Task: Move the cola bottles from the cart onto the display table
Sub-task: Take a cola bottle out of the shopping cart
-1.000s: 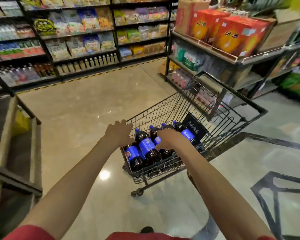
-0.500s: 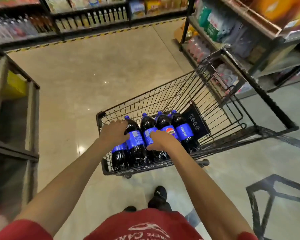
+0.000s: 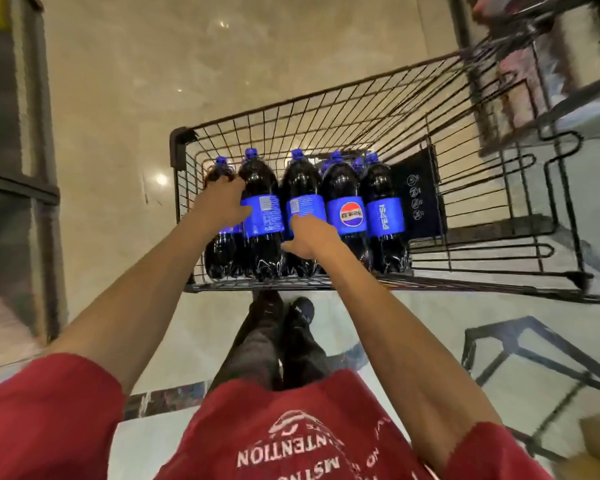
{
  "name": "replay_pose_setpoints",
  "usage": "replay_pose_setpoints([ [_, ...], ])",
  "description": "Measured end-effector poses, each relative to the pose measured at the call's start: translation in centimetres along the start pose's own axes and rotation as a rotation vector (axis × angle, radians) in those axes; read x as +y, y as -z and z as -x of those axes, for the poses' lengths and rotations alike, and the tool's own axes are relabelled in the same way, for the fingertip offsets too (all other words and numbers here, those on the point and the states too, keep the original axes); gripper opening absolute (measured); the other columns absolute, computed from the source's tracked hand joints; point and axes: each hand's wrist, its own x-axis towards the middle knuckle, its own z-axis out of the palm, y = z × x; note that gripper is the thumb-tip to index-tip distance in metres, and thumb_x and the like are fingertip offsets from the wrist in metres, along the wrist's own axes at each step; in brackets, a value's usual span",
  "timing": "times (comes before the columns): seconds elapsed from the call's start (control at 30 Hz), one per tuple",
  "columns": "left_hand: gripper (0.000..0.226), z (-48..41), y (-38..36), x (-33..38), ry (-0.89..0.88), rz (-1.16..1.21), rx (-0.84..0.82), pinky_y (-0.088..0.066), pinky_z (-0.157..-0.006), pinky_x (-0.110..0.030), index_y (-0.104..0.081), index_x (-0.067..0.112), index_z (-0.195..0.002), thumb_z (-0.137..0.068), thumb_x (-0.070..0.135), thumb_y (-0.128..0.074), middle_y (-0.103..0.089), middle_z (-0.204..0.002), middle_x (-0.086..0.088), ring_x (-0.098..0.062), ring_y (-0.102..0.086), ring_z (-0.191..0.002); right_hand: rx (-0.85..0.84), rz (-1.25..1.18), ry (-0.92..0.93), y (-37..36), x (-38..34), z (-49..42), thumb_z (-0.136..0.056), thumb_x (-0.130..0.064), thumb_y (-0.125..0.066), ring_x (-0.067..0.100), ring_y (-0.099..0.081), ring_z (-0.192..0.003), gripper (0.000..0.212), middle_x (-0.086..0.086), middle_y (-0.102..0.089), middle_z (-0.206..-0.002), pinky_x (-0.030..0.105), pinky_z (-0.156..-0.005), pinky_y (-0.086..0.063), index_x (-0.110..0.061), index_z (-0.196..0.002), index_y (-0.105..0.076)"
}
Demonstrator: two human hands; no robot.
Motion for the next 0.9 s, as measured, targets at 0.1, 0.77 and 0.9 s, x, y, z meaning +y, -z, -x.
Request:
replay_pose_setpoints([
  [0.1, 0.058, -3.1, -0.7, -0.7, 0.029, 0.101, -0.038, -0.046, -0.096, -0.045, -0.047, 0.006, -0.142, -0.093, 0.031, -0.065, -0.049, -0.137, -0.025, -0.042, -0.052, -0.122, -0.036, -0.022, -0.01, -0.8, -0.1, -2.7, -0.096, -0.041, -0.063, 0.035, -0.056, -0.121, 0.049, 0.016, -0.057, -0.134, 0.039, -0.083, -0.041, -0.009, -0.131, -0.052],
  [0.77, 0.13, -12.6, -5.6, -0.9, 0.363, 0.762, -0.141, -0.031, -0.116, -0.039, 0.014, 0.009, -0.159, -0.08, 0.054, -0.08, 0.004, -0.165, -0.025, -0.04, -0.024, -0.15, -0.054, -0.46, -0.286, -6.7, -2.2, -11.0, -0.085, -0.038, -0.077, 0.038, -0.051, -0.124, 0.077, 0.02, -0.047, -0.136, 0.045, -0.096, -0.046, 0.002, -0.137, -0.037],
  [0.9, 0.136, -13.5, -6.5, -0.9, 0.342, 0.827, -0.09, -0.036, -0.113, -0.038, 0.008, 0.009, -0.159, -0.071, 0.053, -0.087, -0.014, -0.163, -0.024, -0.037, -0.034, -0.145, -0.034, -0.519, -0.335, -7.3, -2.9, -11.4, -0.08, -0.039, -0.082, 0.04, -0.05, -0.124, 0.086, 0.022, -0.044, -0.138, 0.043, -0.094, -0.046, 0.003, -0.139, -0.034],
])
